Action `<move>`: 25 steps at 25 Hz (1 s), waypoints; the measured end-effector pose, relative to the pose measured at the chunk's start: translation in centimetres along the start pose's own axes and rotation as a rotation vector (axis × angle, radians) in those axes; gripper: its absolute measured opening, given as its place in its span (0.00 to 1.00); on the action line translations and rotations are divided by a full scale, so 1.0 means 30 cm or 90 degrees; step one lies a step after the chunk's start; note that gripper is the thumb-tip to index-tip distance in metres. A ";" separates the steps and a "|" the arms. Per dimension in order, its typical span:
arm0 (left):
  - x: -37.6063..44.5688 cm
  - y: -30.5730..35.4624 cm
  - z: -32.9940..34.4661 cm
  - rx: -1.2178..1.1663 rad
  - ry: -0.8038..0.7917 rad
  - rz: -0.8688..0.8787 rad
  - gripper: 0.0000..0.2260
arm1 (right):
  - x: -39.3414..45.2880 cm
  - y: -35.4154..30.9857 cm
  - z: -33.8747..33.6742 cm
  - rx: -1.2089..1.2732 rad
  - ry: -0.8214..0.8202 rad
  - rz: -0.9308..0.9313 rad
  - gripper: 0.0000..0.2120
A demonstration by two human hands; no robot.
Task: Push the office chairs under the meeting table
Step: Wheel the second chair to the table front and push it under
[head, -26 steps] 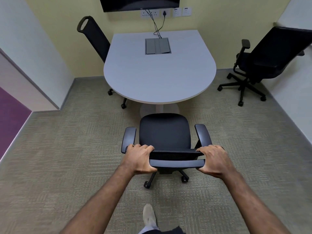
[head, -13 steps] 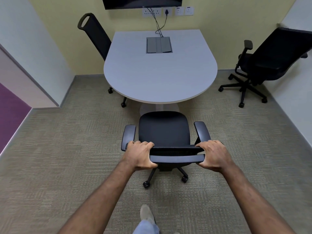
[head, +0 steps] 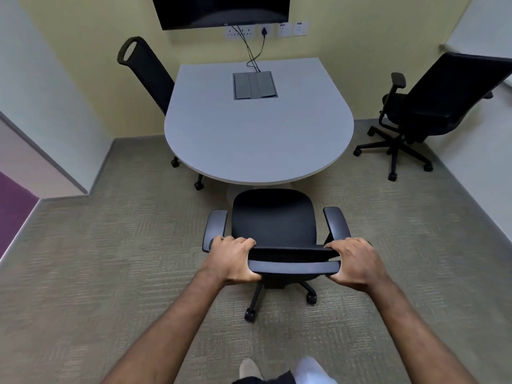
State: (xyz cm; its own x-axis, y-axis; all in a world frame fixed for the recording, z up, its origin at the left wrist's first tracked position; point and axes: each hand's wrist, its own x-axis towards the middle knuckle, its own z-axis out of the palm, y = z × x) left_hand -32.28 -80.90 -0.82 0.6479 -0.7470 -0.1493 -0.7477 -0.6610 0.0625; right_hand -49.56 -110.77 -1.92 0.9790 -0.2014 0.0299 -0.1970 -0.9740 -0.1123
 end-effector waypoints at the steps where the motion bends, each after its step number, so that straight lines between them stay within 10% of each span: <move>1: 0.009 0.003 0.003 0.001 -0.001 0.000 0.37 | 0.007 0.009 -0.001 -0.001 -0.003 -0.001 0.26; 17: 0.022 -0.008 -0.006 -0.030 -0.030 0.073 0.48 | 0.001 0.068 -0.012 0.004 -0.008 -0.019 0.30; 25: 0.100 -0.003 -0.007 -0.170 -0.118 -0.042 0.19 | 0.009 0.160 -0.019 -0.001 -0.050 -0.047 0.35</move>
State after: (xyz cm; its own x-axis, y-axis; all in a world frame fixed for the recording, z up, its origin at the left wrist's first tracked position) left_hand -30.24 -83.11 -1.07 0.6374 -0.6928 -0.3372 -0.6251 -0.7208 0.2995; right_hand -50.27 -115.57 -1.88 0.9919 -0.1206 -0.0402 -0.1244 -0.9861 -0.1106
